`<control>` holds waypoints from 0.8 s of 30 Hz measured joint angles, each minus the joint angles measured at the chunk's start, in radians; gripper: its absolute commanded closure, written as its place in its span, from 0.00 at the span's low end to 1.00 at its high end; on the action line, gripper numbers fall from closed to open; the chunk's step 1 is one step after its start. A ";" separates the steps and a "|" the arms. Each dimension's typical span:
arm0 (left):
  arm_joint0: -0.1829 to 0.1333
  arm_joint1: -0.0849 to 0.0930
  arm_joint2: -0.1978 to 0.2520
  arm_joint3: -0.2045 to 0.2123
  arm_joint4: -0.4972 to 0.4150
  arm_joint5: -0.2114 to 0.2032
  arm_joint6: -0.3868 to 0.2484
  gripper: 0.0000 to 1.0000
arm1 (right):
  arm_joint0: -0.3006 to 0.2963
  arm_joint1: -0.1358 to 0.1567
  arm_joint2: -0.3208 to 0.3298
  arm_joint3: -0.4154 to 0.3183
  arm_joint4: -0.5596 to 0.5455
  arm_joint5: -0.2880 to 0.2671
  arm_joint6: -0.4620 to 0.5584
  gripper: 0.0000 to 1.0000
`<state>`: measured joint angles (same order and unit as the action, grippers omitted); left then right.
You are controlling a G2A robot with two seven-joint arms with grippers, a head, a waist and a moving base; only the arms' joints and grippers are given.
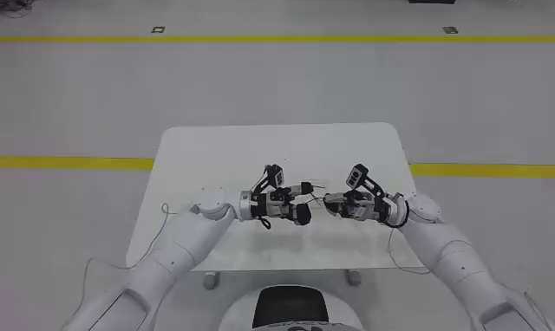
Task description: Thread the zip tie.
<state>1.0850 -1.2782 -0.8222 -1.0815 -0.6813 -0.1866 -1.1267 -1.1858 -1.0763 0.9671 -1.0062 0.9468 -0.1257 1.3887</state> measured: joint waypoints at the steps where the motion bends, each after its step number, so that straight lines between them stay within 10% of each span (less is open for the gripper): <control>1: 0.003 0.000 0.000 -0.005 0.002 0.001 0.012 0.00 | -0.003 0.000 0.001 -0.006 -0.001 0.000 -0.007 1.00; 24: 0.022 0.010 0.022 -0.038 0.015 0.033 0.059 0.00 | -0.048 -0.005 0.017 -0.081 0.046 -0.021 0.001 1.00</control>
<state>1.1066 -1.2681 -0.8005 -1.1197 -0.6665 -0.1534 -1.0674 -1.2333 -1.0813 0.9844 -1.0873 0.9924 -0.1468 1.3900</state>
